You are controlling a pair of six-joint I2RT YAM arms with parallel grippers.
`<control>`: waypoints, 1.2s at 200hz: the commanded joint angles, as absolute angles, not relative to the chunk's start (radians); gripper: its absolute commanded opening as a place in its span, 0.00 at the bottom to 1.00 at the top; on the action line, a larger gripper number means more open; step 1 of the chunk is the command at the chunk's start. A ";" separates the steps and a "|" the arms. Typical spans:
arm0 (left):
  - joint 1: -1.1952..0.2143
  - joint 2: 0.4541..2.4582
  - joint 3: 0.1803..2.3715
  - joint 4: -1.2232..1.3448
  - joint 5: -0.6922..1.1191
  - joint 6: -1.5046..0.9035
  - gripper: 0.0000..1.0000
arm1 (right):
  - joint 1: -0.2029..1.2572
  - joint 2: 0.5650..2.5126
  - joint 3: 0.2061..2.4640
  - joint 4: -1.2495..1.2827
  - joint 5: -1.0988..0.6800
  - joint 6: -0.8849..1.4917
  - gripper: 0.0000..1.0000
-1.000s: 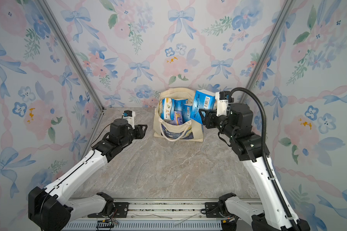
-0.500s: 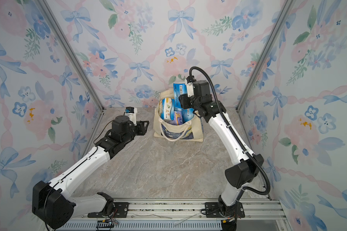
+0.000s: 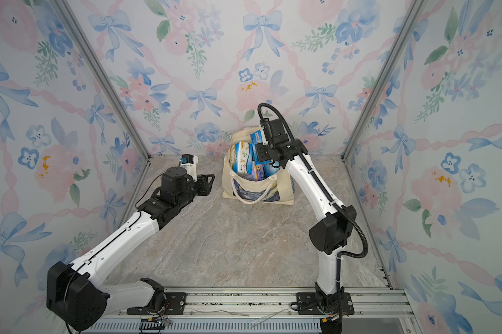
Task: Put tissues into the canvas bag
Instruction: Place the pack of facial tissues in the canvas bag.
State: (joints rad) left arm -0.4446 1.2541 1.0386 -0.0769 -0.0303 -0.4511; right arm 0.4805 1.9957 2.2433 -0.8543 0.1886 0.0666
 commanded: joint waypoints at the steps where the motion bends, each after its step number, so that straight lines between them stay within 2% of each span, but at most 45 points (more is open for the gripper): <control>1: -0.435 1.258 1.063 -0.093 -0.047 -0.428 0.42 | 0.500 2.052 2.311 -0.965 0.233 0.063 0.60; 41: -0.430 1.258 1.064 -0.102 -0.048 -0.424 0.42 | 0.506 2.143 2.397 -1.062 0.274 0.061 0.60; 109: -0.426 1.255 1.068 -0.110 -0.051 -0.420 0.41 | 0.563 2.224 2.523 -1.138 0.504 -0.011 0.61; 160: -0.424 1.254 1.072 -0.111 -0.051 -0.420 0.42 | 0.574 2.236 2.540 -1.198 0.327 -0.001 0.61; 240: -0.424 1.249 1.075 -0.117 -0.048 -0.424 0.41 | 0.547 2.319 2.597 -1.264 0.288 0.005 0.61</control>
